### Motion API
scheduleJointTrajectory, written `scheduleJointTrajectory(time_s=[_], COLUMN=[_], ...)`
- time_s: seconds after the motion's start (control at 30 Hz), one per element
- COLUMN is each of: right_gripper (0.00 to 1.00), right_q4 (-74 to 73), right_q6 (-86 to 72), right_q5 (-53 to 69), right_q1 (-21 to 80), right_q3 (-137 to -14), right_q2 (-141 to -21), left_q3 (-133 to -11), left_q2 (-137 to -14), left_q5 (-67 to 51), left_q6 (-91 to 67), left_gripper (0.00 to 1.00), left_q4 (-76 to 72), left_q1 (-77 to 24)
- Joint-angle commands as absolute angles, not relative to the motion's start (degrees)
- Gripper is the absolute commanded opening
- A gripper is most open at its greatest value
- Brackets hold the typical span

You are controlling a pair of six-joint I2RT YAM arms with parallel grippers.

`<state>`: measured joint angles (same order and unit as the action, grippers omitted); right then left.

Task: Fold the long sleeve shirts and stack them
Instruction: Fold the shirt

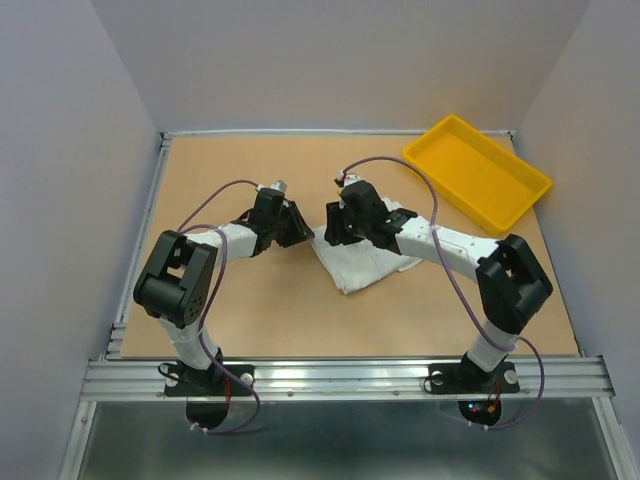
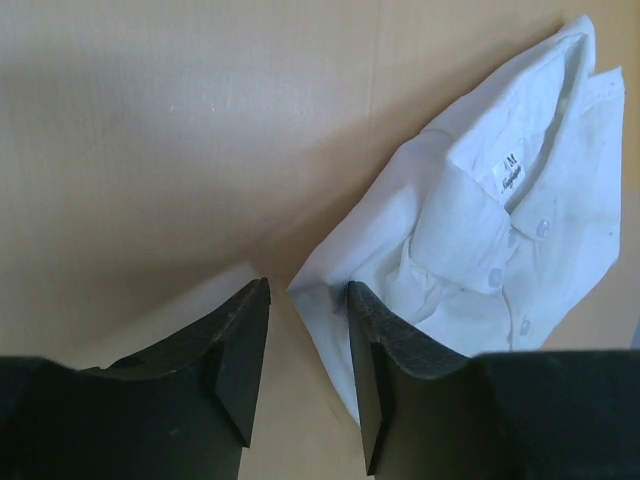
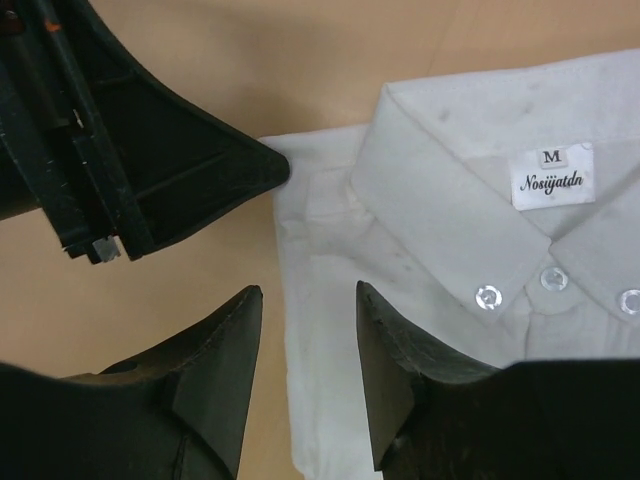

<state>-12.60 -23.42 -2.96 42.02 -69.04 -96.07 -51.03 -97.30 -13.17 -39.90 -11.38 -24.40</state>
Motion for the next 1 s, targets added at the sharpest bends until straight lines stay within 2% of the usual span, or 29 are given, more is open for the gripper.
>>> scheduleJointTrajectory(time_s=[0.0,0.03,0.07,0.2,0.23,0.5,0.63,0.7,0.97], right_gripper=[0.48,0.48,0.47,0.46,0.46,0.44,0.47,0.48,0.49], right_q4=[-6.95,-6.77,-6.68,-6.33,-6.24,-6.33,-6.94,-8.34,-12.12], right_q6=[-25.13,-25.22,-25.31,-25.14,-25.14,-23.65,-21.89,-21.01,-16.44], right_q5=[-2.9,-2.81,-2.81,-1.85,-1.85,-3.07,-8.59,-10.89,-23.79], right_q1=[42.1,42.1,42.1,42.19,42.1,42.98,45.34,46.14,50.01], right_q3=[-71.8,-72.07,-72.59,-74.35,-74.53,-76.29,-77.17,-78.39,-81.56], right_q2=[-100.18,-101.07,-101.68,-104.32,-105.2,-107.31,-108.1,-108.9,-113.2], left_q3=[-49.66,-48.96,-48.69,-47.03,-46.59,-44.04,-41.84,-41.14,-39.2], left_q2=[-98.17,-98.61,-98.79,-99.14,-99.23,-98.35,-98.17,-98.26,-98.88], left_q5=[-14.94,-15.03,-14.86,-15.12,-15.64,-17.14,-18.8,-19.25,-21.0], left_q6=[-39.99,-39.9,-39.82,-39.64,-39.64,-39.81,-41.04,-41.83,-43.24], left_gripper=[0.4,0.33,0.31,0.27,0.2,0.16,0.14,0.08,0.07], left_q4=[-16.87,-17.05,-17.31,-18.72,-19.07,-22.14,-24.78,-26.36,-29.09], left_q1=[-24.87,-24.87,-24.87,-24.87,-24.87,-24.96,-24.96,-24.96,-24.96])
